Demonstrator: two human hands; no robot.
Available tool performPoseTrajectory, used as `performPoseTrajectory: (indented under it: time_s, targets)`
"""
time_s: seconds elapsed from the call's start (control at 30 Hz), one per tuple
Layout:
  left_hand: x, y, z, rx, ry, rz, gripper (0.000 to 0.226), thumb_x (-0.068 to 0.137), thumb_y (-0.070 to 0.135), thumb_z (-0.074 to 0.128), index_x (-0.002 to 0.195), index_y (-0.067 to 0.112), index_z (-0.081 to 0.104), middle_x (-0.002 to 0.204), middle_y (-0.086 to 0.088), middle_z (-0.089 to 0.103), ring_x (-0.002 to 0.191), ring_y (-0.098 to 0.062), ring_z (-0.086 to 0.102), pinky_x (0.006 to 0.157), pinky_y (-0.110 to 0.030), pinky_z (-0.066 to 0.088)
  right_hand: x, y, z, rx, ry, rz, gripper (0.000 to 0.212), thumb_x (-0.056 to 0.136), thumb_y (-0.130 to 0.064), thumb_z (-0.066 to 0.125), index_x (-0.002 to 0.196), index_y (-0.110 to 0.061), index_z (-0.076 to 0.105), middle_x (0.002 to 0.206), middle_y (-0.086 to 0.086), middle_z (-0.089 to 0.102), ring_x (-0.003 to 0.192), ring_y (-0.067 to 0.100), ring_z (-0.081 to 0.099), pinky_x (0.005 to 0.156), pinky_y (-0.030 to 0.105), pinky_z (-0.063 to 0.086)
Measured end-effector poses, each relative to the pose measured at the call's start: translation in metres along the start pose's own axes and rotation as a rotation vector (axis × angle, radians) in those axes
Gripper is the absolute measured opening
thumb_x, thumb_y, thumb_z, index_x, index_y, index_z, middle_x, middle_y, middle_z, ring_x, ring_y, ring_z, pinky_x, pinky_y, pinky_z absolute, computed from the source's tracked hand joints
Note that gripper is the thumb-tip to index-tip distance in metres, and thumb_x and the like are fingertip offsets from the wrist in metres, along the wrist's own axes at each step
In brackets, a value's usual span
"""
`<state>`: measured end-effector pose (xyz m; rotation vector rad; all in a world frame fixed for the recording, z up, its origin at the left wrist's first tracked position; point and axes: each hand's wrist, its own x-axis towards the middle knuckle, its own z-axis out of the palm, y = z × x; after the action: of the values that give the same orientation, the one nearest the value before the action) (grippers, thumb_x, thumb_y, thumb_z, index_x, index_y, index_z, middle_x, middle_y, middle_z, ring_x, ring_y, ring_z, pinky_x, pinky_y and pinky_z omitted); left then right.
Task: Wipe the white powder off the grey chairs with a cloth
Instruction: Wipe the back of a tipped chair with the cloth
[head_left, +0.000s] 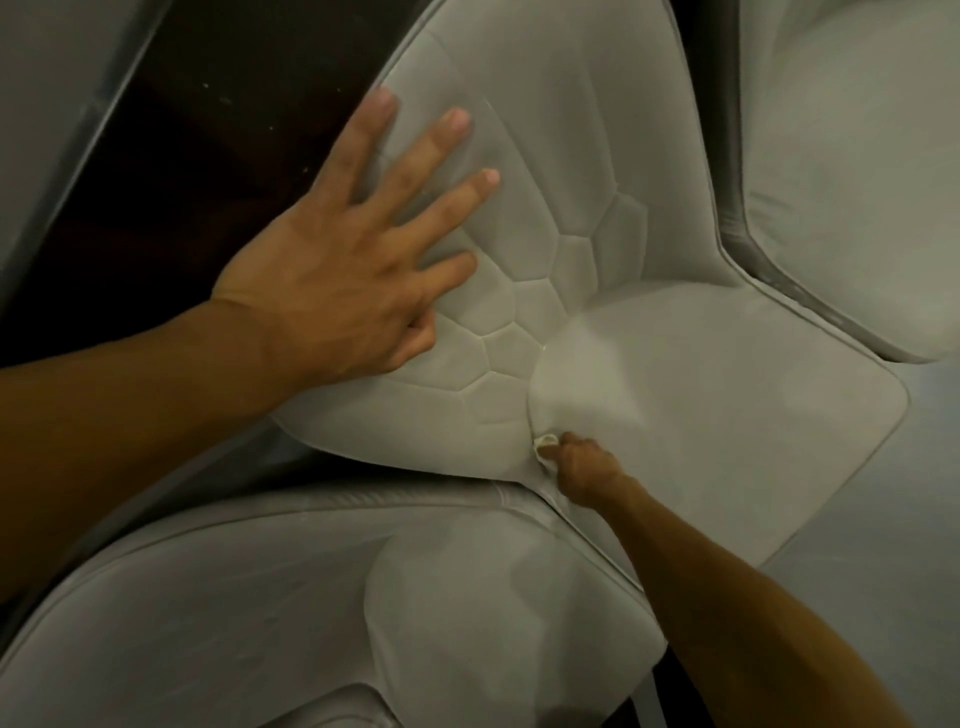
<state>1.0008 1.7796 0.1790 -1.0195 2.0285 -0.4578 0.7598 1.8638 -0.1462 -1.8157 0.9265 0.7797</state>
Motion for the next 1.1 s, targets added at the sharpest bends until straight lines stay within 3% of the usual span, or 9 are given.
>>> performPoseTrajectory:
  time_s: [0.13, 0.27, 0.33, 0.5, 0.6, 0.8, 0.93, 1.1]
  targets:
    - [0.0, -0.001, -0.001, 0.015, -0.009, -0.001, 0.069, 0.098, 0.059, 0.007, 0.16, 0.03, 0.021, 0.164, -0.024, -0.024, 0.145, -0.057, -0.025, 0.117, -0.074, -0.002, -0.004, 0.012, -0.01, 0.024, -0.025, 0.106, 0.034, 0.09, -0.029, 0.057, 0.121, -0.037, 0.067, 0.139, -0.002, 0.057, 0.125, 0.025, 0.055, 0.107, 0.037, 0.044]
    - [0.001, -0.002, -0.001, 0.011, -0.016, 0.001, 0.069, 0.098, 0.059, 0.007, 0.16, 0.03, 0.019, 0.163, -0.025, -0.025, 0.144, -0.058, -0.027, 0.116, -0.074, -0.004, -0.001, 0.009, -0.031, 0.381, 0.331, 0.168, 0.041, 0.095, -0.033, 0.049, 0.133, -0.022, 0.061, 0.132, 0.018, 0.057, 0.121, 0.038, 0.056, 0.103, 0.04, 0.044]
    - [0.002, -0.002, -0.003, -0.008, -0.024, 0.004, 0.069, 0.098, 0.058, 0.007, 0.16, 0.03, 0.02, 0.163, -0.025, -0.026, 0.144, -0.057, -0.027, 0.116, -0.074, -0.004, 0.003, -0.005, -0.045, 0.508, 0.513, 0.125, 0.045, 0.095, -0.023, 0.048, 0.139, -0.018, 0.054, 0.133, 0.02, 0.052, 0.118, 0.04, 0.054, 0.105, 0.041, 0.042]
    - [0.001, -0.001, -0.003, 0.012, -0.055, 0.011, 0.071, 0.097, 0.06, 0.003, 0.16, 0.031, 0.013, 0.16, -0.025, -0.032, 0.142, -0.058, -0.031, 0.116, -0.075, -0.008, 0.004, -0.058, -0.065, 0.785, 0.781, -0.08, 0.051, 0.101, -0.011, 0.048, 0.15, -0.02, 0.041, 0.136, 0.009, 0.044, 0.114, 0.013, 0.046, 0.104, 0.019, 0.032]
    - [0.002, -0.002, -0.004, 0.017, -0.074, 0.019, 0.072, 0.097, 0.061, 0.003, 0.161, 0.03, 0.009, 0.159, -0.025, -0.033, 0.141, -0.058, -0.031, 0.115, -0.075, -0.008, 0.004, -0.073, -0.054, 0.919, 0.757, -0.068, 0.05, 0.1, -0.007, 0.045, 0.148, -0.022, 0.045, 0.139, 0.007, 0.045, 0.117, 0.011, 0.044, 0.106, 0.019, 0.031]
    - [0.002, -0.003, -0.006, -0.003, -0.076, 0.016, 0.071, 0.097, 0.061, 0.005, 0.161, 0.031, 0.012, 0.159, -0.025, -0.034, 0.141, -0.058, -0.032, 0.115, -0.075, -0.007, 0.008, -0.056, -0.028, 0.858, 0.432, 0.145, 0.047, 0.094, -0.006, 0.048, 0.137, -0.021, 0.056, 0.139, 0.015, 0.055, 0.124, 0.032, 0.055, 0.106, 0.031, 0.041]
    - [0.003, -0.003, -0.006, 0.007, -0.101, 0.026, 0.073, 0.096, 0.062, 0.002, 0.162, 0.03, 0.002, 0.156, -0.026, -0.038, 0.139, -0.059, -0.035, 0.114, -0.076, -0.009, 0.01, -0.066, -0.038, 1.105, 0.596, 0.22, 0.055, 0.098, -0.008, 0.05, 0.151, -0.015, 0.039, 0.152, 0.011, 0.044, 0.138, 0.028, 0.042, 0.117, 0.035, 0.031]
    - [0.004, -0.003, -0.006, 0.005, -0.106, 0.025, 0.072, 0.096, 0.062, 0.001, 0.161, 0.031, 0.004, 0.156, -0.026, -0.038, 0.139, -0.058, -0.035, 0.113, -0.075, -0.012, 0.032, -0.086, -0.055, 1.404, 0.658, 0.338, 0.048, 0.1, -0.015, 0.049, 0.148, -0.017, 0.045, 0.146, 0.009, 0.052, 0.134, 0.029, 0.048, 0.116, 0.042, 0.035]
